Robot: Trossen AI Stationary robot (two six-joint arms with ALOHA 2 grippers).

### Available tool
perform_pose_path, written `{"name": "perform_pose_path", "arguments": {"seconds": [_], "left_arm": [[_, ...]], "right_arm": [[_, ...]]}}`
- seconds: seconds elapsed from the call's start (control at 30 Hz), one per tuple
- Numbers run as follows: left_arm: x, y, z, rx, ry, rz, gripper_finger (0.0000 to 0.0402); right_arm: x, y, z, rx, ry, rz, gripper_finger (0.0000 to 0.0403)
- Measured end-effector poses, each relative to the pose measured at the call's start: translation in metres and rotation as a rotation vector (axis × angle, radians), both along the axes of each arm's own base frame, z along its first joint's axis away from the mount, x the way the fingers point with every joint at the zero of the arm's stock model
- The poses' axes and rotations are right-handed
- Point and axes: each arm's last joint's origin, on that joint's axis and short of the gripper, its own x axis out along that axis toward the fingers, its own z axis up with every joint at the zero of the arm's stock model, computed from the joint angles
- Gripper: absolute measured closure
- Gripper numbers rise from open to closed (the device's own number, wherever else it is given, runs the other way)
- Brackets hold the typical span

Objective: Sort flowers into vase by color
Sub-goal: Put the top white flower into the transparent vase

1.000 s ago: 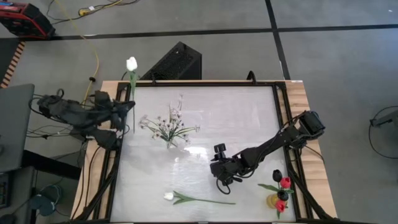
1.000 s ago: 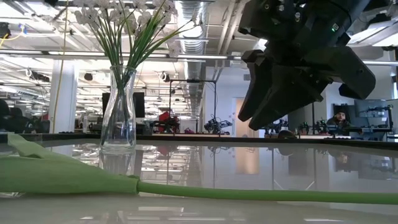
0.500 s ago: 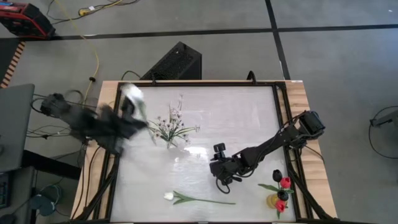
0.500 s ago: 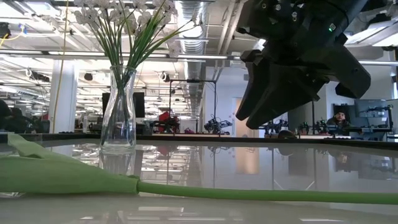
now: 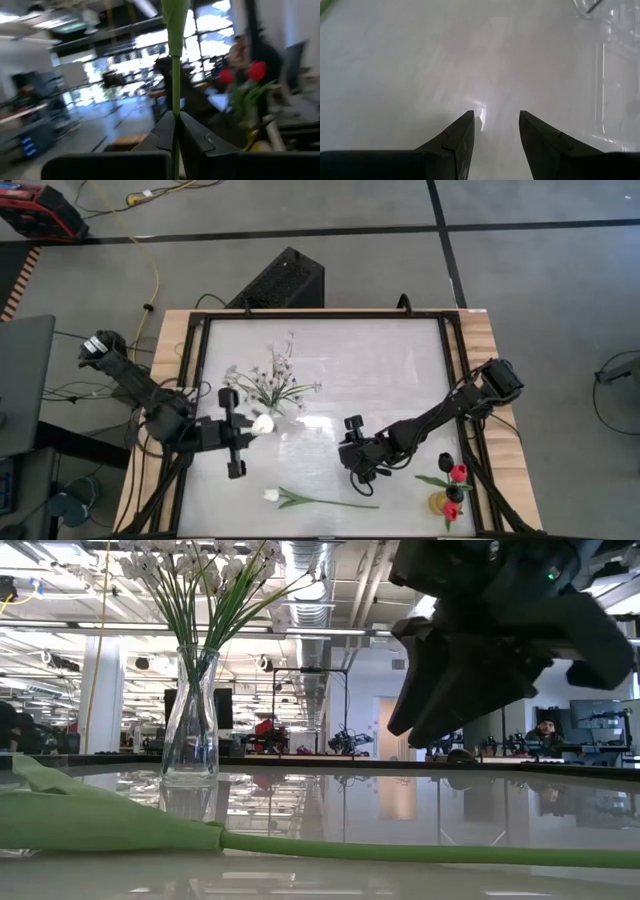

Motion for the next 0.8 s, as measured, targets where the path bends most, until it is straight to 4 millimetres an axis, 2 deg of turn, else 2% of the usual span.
{"name": "perform_pose_path", "arguments": {"seconds": [0.17, 0.33, 0.53, 0.8], "left_arm": [[-0.01, 0.003, -0.029, -0.038, -0.008, 0.044, 0.0401], [-0.017, 0.016, -0.051, -0.018, -0.029, 0.108, 0.0401], [-0.025, 0.033, -0.064, -0.006, -0.114, 0.132, 0.0401], [-0.022, 0.048, -0.08, -0.01, -0.108, 0.15, 0.0401]], "right_arm": [[0.0, 0.001, 0.0, -0.009, -0.005, 0.013, 0.0223], [0.004, -0.006, 0.001, -0.008, -0.014, -0.005, 0.0224], [0.005, -0.007, 0.001, 0.001, -0.017, -0.019, 0.0228], [0.005, -0.007, 0.001, 0.002, -0.017, -0.019, 0.0232]]}}
